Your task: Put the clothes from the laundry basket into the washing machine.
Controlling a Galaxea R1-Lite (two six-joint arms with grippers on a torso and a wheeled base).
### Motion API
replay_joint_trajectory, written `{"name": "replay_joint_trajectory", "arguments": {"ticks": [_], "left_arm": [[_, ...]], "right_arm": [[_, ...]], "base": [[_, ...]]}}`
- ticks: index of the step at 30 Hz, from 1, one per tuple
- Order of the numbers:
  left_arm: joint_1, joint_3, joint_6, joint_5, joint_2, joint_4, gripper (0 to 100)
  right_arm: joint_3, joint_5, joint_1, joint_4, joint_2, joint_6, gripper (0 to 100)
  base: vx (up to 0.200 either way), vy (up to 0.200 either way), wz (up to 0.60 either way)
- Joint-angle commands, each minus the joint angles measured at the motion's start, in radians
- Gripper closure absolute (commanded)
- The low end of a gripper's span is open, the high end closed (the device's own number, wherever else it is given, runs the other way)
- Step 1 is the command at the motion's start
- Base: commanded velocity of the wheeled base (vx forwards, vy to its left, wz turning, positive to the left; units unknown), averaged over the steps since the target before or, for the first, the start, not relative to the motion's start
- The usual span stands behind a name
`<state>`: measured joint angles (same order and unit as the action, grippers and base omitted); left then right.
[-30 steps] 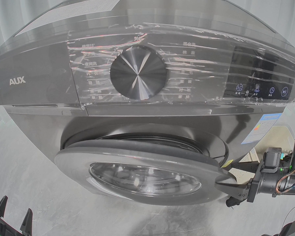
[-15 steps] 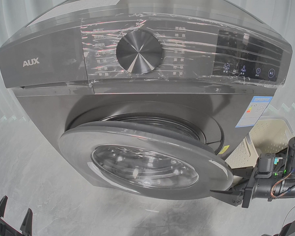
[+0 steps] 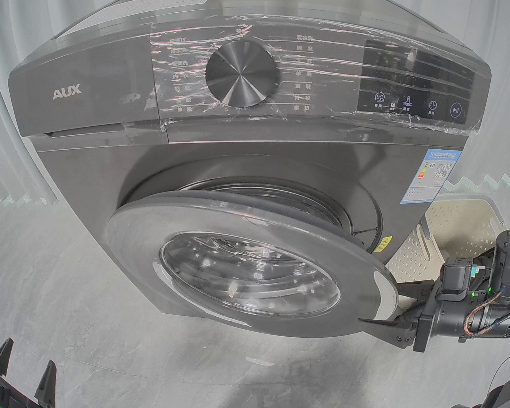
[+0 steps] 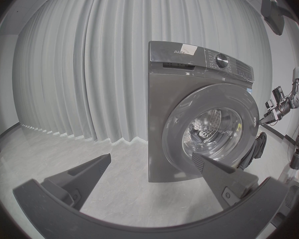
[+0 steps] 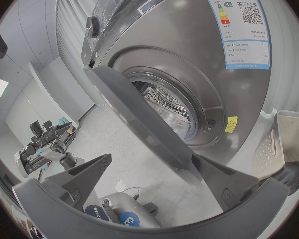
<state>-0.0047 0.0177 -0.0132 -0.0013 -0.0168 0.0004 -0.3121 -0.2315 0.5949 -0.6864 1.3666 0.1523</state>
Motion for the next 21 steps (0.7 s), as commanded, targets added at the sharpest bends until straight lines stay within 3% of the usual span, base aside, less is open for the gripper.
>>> {"name": "replay_joint_trajectory", "arguments": {"ticks": [1,5,11,21], "left_arm": [[0.0,-0.016,-0.001,0.001,0.015,0.001,0],[0.0,-0.016,0.001,0.0,0.015,0.001,0],[0.0,-0.016,-0.001,0.0,0.015,0.001,0],[0.0,-0.016,-0.001,0.0,0.015,0.0,0]], "right_arm": [[0.016,0.0,0.022,-0.007,0.034,0.001,0],[0.045,0.0,0.051,-0.009,0.012,0.001,0],[0.038,0.0,0.039,-0.012,-0.001,0.009,0],[0.018,0.001,0.054,-0.056,0.063,0.006,0]], "base": [[0.0,0.0,0.0],[0.0,0.0,0.0],[0.0,0.0,0.0],[-0.18,0.0,0.0]]}}
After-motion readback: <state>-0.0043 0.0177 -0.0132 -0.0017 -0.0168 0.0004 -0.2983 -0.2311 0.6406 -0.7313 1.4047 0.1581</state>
